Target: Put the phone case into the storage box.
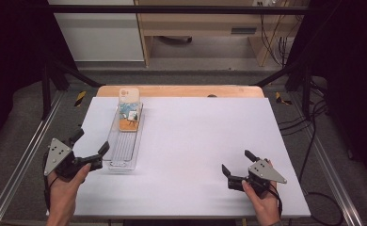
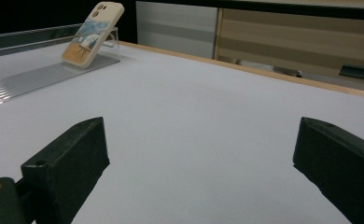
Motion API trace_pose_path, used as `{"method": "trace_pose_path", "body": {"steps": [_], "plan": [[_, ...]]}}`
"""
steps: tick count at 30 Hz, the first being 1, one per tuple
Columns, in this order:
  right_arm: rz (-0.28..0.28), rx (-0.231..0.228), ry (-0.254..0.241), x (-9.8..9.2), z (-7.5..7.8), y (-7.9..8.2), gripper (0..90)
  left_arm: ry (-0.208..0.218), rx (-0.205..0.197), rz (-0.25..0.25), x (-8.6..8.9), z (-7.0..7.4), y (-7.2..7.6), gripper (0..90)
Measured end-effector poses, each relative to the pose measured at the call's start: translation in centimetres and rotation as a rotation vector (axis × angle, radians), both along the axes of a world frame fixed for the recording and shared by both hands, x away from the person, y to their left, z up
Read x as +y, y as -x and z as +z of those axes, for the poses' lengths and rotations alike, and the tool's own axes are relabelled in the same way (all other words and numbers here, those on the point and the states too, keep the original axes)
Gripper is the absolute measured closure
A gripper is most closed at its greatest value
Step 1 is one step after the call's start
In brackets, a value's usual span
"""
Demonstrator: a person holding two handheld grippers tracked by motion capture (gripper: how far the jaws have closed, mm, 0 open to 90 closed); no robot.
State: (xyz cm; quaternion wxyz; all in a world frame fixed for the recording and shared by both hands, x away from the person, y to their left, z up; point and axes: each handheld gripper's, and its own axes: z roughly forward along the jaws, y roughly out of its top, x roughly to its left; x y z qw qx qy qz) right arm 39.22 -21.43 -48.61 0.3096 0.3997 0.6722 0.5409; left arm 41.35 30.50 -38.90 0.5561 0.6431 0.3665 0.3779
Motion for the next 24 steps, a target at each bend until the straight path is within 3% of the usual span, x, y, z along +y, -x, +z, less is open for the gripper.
{"method": "trace_pose_path", "body": {"steps": [15, 24], "plan": [[0.001, 0.002, 0.003, 0.0, 0.0, 0.0, 3.1, 0.013, -0.018, 0.057, 1.9, -0.6, 0.0, 2.5], [-0.001, 0.002, 0.003, -0.1, 0.0, 0.0, 3.1, 0.017, -0.003, 0.075, 2.8, -1.4, -0.1, 2.3]]}}
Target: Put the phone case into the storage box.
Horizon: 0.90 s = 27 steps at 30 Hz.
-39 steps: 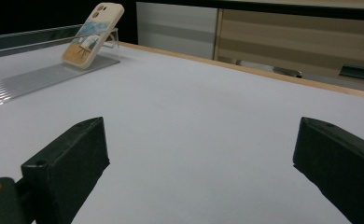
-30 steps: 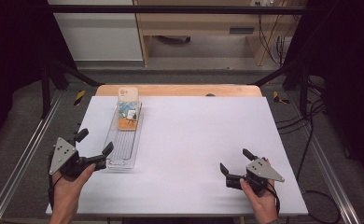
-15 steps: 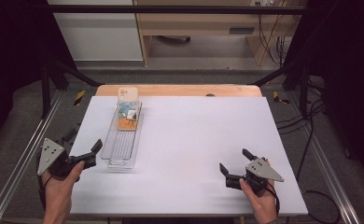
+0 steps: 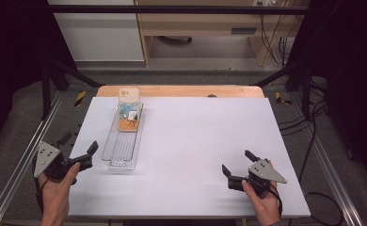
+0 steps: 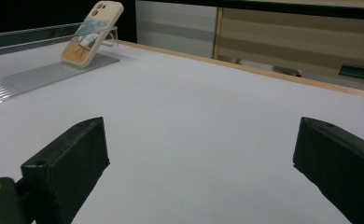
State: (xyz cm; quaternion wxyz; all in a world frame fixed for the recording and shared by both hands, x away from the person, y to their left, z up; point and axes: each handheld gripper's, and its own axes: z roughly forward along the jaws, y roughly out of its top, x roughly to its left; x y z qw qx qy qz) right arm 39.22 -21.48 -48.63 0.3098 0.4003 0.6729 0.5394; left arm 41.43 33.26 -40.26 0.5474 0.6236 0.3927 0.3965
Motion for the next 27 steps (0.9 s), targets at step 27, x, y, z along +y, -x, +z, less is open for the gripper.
{"method": "trace_pose_path", "body": {"steps": [27], "plan": [[-0.016, -0.008, 0.015, -0.8, -0.1, -0.3, 3.2, 0.006, 0.054, -0.042, -1.0, -3.2, 0.2, 2.3]]}}
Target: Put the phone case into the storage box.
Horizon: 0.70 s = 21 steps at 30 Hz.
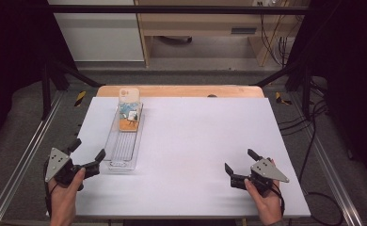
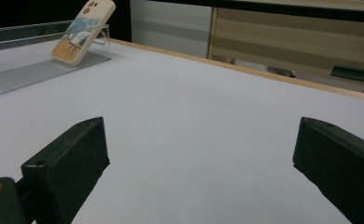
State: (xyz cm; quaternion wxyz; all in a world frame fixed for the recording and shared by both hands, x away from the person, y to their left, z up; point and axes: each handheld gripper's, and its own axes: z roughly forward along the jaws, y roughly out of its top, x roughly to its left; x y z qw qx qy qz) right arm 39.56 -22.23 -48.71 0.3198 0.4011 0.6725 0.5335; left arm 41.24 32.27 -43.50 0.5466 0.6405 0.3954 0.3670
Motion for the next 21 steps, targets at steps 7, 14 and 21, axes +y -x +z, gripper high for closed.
{"method": "trace_pose_path", "body": {"steps": [7, 14, 21], "plan": [[-0.006, -0.005, 0.005, -0.3, 0.0, -0.1, 3.2, 0.007, 0.011, -0.016, -0.7, -0.7, 0.1, 2.3], [-0.009, -0.013, 0.016, -0.4, -0.2, -0.2, 3.2, -0.051, 0.011, -0.033, -1.9, -1.4, 0.4, 2.3], [-0.015, -0.022, 0.024, -0.6, -0.3, -0.3, 3.2, -0.050, 0.020, -0.053, -2.8, -2.1, 0.6, 2.3]]}}
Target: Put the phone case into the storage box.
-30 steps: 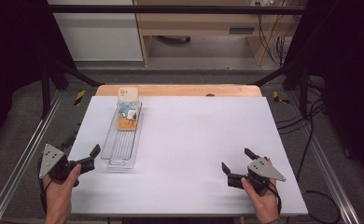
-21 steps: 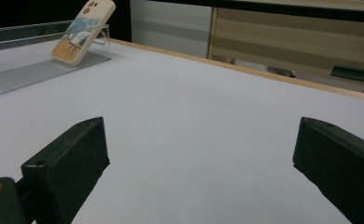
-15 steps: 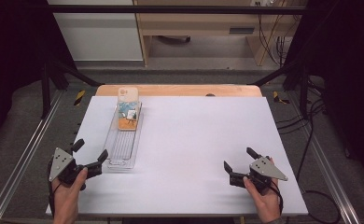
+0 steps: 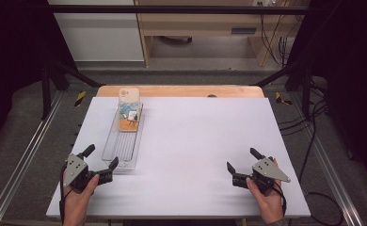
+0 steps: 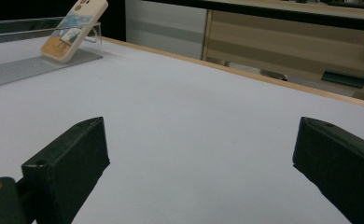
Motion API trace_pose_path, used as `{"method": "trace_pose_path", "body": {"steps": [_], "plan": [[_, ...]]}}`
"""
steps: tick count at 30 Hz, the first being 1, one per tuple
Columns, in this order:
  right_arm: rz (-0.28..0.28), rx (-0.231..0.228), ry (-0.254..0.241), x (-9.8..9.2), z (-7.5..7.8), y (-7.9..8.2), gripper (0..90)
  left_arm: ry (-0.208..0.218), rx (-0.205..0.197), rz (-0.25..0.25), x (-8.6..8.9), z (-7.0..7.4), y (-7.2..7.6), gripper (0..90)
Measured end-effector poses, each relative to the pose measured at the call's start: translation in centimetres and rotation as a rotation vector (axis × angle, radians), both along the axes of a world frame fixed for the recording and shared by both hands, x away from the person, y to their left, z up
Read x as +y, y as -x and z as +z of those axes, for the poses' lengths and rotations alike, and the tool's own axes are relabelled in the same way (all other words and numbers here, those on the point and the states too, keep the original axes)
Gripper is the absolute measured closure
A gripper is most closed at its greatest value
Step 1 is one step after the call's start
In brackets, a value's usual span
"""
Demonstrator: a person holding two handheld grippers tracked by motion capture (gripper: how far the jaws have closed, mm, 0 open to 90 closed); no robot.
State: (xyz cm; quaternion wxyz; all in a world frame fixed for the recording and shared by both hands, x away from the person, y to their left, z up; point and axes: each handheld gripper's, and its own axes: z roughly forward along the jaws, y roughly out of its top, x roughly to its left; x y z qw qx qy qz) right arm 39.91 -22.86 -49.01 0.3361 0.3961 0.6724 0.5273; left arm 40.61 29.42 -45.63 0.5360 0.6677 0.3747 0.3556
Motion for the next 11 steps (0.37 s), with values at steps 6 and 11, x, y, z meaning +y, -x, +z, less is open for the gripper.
{"method": "trace_pose_path", "body": {"steps": [6, 11], "plan": [[-0.010, -0.023, 0.002, -0.4, -0.3, -0.3, 3.3, 0.038, -0.002, -0.001, -0.1, -0.3, 0.6, 2.3], [-0.024, -0.024, -0.004, -0.8, -0.6, -0.5, 3.3, 0.059, -0.007, -0.018, -0.3, -0.8, 1.1, 2.3]]}}
